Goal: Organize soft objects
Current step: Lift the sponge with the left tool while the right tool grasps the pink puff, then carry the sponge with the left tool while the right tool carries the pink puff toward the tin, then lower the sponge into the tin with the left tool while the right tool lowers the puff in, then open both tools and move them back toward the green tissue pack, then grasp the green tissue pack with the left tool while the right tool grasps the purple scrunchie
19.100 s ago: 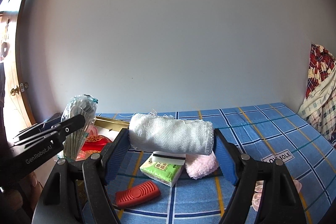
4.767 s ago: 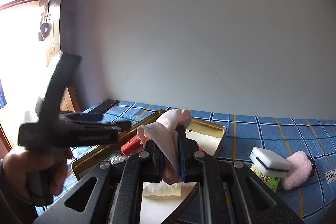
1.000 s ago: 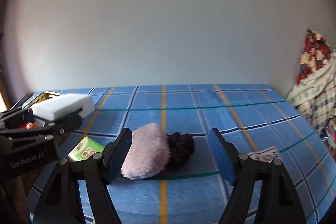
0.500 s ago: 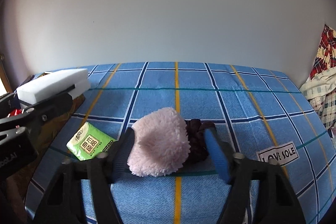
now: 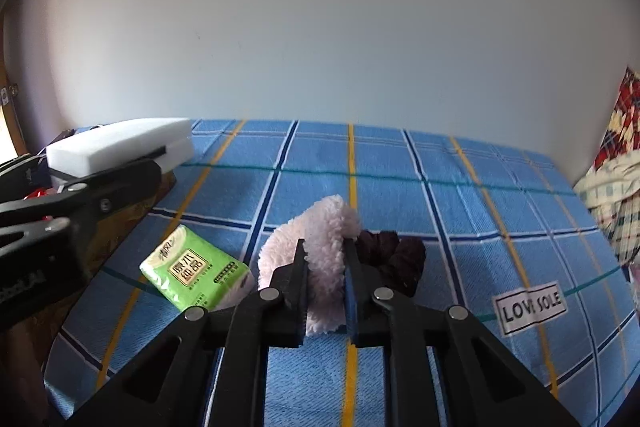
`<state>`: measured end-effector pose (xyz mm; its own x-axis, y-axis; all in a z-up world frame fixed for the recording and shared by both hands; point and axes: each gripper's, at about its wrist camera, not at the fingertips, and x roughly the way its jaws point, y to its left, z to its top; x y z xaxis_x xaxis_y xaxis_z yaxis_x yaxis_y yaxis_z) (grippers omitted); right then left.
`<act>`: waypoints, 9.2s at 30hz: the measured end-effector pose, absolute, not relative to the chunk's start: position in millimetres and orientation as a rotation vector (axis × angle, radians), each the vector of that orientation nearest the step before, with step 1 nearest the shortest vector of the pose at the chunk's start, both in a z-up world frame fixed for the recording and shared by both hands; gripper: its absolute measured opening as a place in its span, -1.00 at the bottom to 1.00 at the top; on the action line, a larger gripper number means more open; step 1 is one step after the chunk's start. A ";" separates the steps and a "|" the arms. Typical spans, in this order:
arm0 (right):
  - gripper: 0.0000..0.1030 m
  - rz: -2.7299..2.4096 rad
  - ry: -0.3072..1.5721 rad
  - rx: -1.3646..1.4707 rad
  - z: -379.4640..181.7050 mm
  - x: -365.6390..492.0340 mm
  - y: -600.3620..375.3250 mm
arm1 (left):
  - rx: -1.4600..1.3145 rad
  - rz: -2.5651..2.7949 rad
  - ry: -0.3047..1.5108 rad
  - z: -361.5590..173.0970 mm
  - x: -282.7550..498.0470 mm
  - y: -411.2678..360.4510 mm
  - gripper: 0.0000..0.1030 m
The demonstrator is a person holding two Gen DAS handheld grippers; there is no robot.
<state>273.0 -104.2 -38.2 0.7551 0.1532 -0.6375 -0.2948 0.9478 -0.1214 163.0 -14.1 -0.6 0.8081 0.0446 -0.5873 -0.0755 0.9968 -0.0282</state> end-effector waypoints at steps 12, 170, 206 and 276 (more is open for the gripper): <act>-0.69 0.246 0.596 -0.151 -25.1 254.8 -115.6 | -0.043 0.061 0.609 -0.8 158.5 -18.7 0.18; -0.69 0.559 0.296 -0.160 25.5 148.0 11.9 | -0.151 0.331 0.558 32.8 50.5 191.4 0.18; -0.68 0.670 0.459 -0.151 13.8 175.4 64.2 | -0.206 0.413 0.547 22.7 5.9 219.8 0.99; 0.50 0.119 0.626 0.019 -10.9 278.3 -183.3 | 0.009 -0.041 0.895 -62.0 190.6 -44.6 0.51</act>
<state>278.3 -183.3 -10.9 0.8040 0.1164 -0.5831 -0.1052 0.9930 0.0532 190.6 -44.6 -62.0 0.6244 -0.0320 -0.7805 0.0399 0.9992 -0.0091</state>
